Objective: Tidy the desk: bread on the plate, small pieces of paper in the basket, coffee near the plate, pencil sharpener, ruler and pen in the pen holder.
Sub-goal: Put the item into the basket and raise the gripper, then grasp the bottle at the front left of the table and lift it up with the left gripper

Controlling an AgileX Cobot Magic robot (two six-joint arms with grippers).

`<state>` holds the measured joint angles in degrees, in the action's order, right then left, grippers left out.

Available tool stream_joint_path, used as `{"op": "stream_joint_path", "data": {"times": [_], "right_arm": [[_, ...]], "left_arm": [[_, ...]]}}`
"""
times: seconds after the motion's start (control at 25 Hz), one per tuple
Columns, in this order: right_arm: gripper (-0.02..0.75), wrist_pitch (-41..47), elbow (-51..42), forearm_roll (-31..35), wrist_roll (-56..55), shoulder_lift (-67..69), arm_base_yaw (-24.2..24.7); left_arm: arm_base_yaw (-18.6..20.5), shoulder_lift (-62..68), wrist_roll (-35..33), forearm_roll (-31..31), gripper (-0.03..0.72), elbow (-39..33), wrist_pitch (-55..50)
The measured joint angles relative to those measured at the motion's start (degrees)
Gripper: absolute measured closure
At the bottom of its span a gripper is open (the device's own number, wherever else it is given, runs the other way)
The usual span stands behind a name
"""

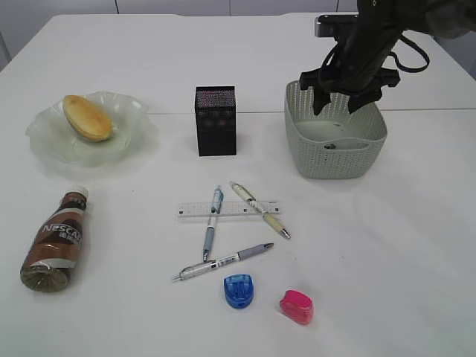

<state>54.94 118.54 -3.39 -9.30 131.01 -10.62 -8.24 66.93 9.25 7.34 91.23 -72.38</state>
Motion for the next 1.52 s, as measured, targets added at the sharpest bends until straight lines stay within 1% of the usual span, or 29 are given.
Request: {"op": "stream_joint_path", "data": {"times": [0.12, 0.24, 0.44, 0.72, 0.88, 0.96, 1.08, 1.24, 1.52], "right_arm": [[0.219, 1.85, 0.48, 0.00, 0.00, 0.09, 0.00], [0.216, 6.68, 3.13, 0.00, 0.00, 0.09, 0.00], [0.216, 14.90, 7.87, 0.00, 0.00, -0.84, 0.00], [0.215, 16.15, 8.79, 0.09, 0.00, -5.83, 0.00], [0.216, 16.26, 8.18, 2.23, 0.00, -7.14, 0.00], [0.220, 16.26, 6.10, 4.46, 0.00, -8.32, 0.00], [0.229, 16.26, -0.27, 5.78, 1.77, -11.16, 0.00], [0.239, 16.26, -10.50, 3.39, 2.16, -16.59, 0.00], [0.239, 16.26, -25.65, 3.39, 2.30, -27.64, 0.00]], "left_arm": [[0.00, 0.00, 0.00, 0.00, 0.255, 0.00, 0.00], [0.00, 0.00, 0.00, 0.22, 0.255, 0.00, 0.00], [0.00, 0.00, 0.35, 2.84, 0.255, 0.00, 0.00], [0.00, 0.00, 0.35, 1.42, 0.254, 0.00, 0.00], [0.00, 0.00, 0.35, 0.35, 0.255, 0.00, 0.00], [0.00, 0.00, 0.35, 0.21, 0.255, 0.00, 0.00], [0.00, 0.00, 0.35, 0.19, 0.255, 0.00, 0.00], [0.00, 0.00, 0.35, 0.09, 0.255, 0.00, 0.00], [0.00, 1.28, 0.35, -0.37, 0.255, 0.00, 0.00]]}}
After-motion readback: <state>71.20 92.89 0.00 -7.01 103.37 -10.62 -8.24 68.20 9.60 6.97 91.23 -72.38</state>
